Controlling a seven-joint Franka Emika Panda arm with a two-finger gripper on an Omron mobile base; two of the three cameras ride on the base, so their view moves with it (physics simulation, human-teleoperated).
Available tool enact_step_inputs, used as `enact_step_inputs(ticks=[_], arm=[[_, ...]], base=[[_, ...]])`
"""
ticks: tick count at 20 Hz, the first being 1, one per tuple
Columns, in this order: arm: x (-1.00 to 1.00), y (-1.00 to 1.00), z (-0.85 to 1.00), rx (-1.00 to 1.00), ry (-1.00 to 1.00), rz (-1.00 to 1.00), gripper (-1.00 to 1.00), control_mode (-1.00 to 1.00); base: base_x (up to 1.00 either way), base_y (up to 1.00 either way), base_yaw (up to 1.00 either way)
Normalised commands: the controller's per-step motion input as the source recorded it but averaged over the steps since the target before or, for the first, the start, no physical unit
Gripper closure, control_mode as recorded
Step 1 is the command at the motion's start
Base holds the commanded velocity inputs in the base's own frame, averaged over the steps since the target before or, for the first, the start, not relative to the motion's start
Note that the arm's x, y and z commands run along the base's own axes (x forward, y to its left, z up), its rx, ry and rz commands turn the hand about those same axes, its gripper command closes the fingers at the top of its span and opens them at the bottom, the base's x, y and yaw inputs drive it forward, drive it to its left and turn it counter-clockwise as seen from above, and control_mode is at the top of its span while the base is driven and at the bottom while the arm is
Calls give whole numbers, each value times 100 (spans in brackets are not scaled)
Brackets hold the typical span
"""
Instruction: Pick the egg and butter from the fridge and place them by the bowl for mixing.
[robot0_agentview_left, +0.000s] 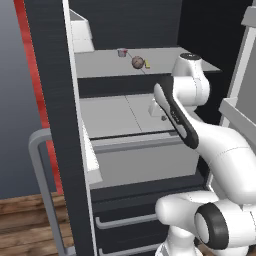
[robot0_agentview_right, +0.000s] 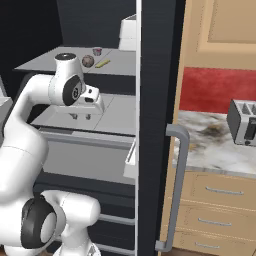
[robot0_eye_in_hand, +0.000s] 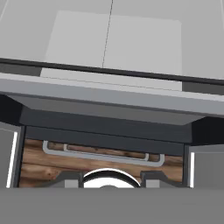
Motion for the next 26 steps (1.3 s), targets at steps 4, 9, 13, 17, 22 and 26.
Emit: enact_step_inputs(ticks=[4,9,13,17,22,26], arm=[[-8,0,0,0,0,-2,-100,-100],[-19,0,25,0,-18,-3,-100,-100],[-22,1,47,0,-31,0,-100,-100],[-5,17,46,0,-30,-1,-100,-100],[0,14,69,0,-19,-2,-100,-100],[4,7,63,0,-8,-3,-100,-100]], base=[[0,0,0],[0,0,0],[0,0,0],[0,0,0],[0,0,0],[0,0,0]])
